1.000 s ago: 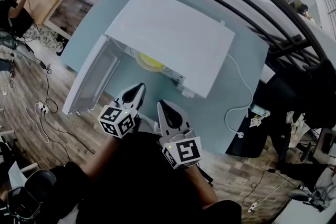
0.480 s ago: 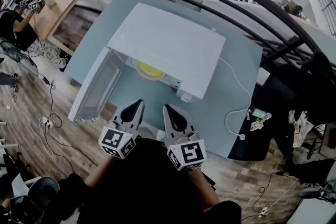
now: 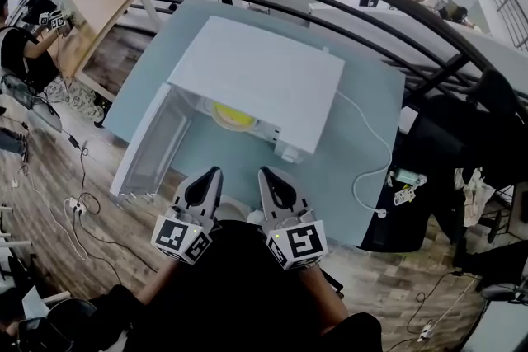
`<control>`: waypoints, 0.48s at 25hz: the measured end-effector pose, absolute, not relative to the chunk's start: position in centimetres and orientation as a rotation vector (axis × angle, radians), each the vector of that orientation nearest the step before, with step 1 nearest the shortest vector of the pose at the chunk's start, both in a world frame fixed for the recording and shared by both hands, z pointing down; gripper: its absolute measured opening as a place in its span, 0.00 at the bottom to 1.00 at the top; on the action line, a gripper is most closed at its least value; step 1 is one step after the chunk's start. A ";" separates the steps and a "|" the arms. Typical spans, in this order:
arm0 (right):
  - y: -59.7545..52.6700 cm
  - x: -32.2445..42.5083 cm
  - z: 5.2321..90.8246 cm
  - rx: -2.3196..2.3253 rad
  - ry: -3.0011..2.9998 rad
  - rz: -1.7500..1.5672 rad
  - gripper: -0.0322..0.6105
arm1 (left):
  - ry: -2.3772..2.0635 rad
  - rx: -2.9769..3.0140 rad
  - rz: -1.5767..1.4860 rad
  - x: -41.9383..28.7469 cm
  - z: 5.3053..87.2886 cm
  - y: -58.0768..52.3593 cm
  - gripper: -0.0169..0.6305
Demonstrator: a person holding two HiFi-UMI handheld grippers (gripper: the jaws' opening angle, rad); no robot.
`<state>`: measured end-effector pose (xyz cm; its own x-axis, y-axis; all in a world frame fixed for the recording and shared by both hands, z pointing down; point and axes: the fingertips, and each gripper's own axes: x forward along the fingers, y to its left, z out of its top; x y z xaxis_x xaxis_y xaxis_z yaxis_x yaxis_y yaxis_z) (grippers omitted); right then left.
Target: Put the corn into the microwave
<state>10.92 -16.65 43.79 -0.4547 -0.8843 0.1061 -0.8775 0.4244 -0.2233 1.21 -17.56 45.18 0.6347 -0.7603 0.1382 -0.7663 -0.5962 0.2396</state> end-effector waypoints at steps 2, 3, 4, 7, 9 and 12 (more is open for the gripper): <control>-16.5 10.7 43.4 -1.616 2.639 -0.360 0.06 | -1.241 2.579 0.019 1.1 45.1 -17.5 0.03; -16.4 10.5 43.3 -1.611 2.643 -0.354 0.06 | -1.243 2.578 0.014 1.0 45.1 -17.4 0.03; -16.3 10.3 43.3 -1.606 2.645 -0.349 0.06 | -1.246 2.576 0.009 0.9 45.1 -17.5 0.03; -16.0 9.9 43.3 -1.597 2.649 -0.337 0.06 | -1.247 2.571 -0.002 0.7 45.0 -17.5 0.03; -15.8 9.9 43.3 -1.595 2.644 -0.341 0.06 | -1.240 2.569 -0.002 0.9 45.0 -17.3 0.03; -15.7 9.9 43.4 -1.590 2.642 -0.347 0.06 | -1.236 2.567 -0.003 0.9 45.2 -16.9 0.03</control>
